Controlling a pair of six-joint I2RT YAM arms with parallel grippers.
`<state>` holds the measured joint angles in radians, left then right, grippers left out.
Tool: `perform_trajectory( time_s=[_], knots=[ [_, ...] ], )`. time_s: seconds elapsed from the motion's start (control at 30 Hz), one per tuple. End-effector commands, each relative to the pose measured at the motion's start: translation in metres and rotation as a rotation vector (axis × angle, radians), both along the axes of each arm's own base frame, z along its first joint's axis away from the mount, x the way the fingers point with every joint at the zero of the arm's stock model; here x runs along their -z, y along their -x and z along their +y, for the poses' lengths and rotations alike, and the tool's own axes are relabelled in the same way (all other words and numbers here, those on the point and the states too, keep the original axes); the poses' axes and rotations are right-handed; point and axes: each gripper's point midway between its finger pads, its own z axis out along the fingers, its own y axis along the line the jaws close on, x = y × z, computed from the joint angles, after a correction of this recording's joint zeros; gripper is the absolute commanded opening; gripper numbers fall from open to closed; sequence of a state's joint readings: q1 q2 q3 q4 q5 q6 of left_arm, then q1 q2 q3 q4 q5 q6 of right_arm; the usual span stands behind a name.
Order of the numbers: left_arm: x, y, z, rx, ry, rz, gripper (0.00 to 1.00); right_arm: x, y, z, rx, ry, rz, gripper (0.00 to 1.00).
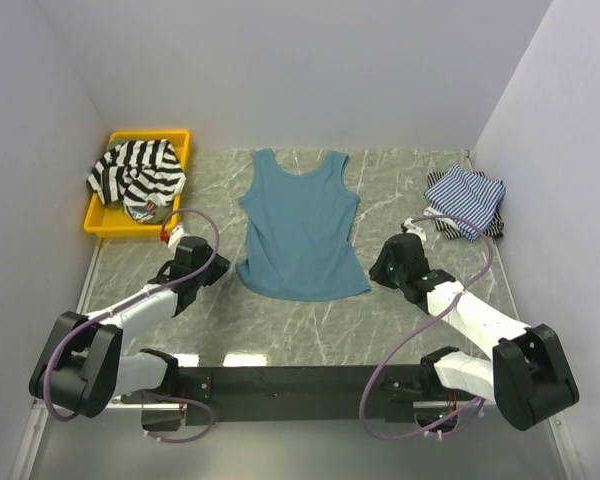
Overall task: Fold and stack the tank tops
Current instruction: Flatten the tank top out
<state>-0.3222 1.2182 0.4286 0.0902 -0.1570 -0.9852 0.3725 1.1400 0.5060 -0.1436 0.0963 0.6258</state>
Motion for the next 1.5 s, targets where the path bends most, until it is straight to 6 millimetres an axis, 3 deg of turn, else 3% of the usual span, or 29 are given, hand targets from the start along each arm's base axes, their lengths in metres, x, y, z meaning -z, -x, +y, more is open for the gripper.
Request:
perform_trajectory(
  time_s=[0.0, 0.3, 0.43, 0.7, 0.8, 1.03, 1.1, 1.13, 1.27, 1.47],
  knots=[
    [-0.026, -0.019, -0.013, 0.066, 0.020, -0.131, 0.34, -0.021, -0.013, 0.002, 0.044, -0.020, -0.075, 0.33],
    [-0.029, -0.031, -0.024, 0.144, -0.013, -0.125, 0.37, 0.006, 0.003, 0.010, 0.038, -0.013, 0.060, 0.34],
    [-0.018, -0.033, -0.029, 0.182, -0.018, -0.099, 0.37, 0.015, 0.010, 0.011, 0.035, -0.017, 0.091, 0.39],
    [-0.009, -0.030, -0.031, 0.213, -0.034, -0.066, 0.36, 0.026, 0.014, 0.018, 0.029, -0.026, 0.123, 0.40],
    [-0.010, -0.027, -0.029, 0.212, -0.040, -0.069, 0.45, 0.032, 0.015, 0.021, 0.023, -0.026, 0.139, 0.39],
    [-0.011, -0.024, -0.030, 0.224, -0.038, -0.079, 0.50, 0.037, 0.018, 0.021, 0.020, -0.020, 0.150, 0.31],
    [-0.009, -0.025, -0.031, 0.232, -0.036, -0.079, 0.48, 0.037, 0.018, 0.019, 0.027, -0.011, 0.150, 0.25],
    [-0.006, -0.024, -0.031, 0.233, -0.037, -0.070, 0.46, 0.038, 0.019, 0.017, 0.030, 0.001, 0.157, 0.17],
    [-0.006, -0.022, -0.031, 0.236, -0.040, -0.063, 0.36, 0.021, 0.010, 0.012, 0.048, 0.035, 0.126, 0.01],
    [-0.016, -0.017, -0.030, 0.240, -0.039, -0.070, 0.22, -0.041, -0.012, -0.015, 0.126, 0.136, -0.004, 0.00]
  ],
)
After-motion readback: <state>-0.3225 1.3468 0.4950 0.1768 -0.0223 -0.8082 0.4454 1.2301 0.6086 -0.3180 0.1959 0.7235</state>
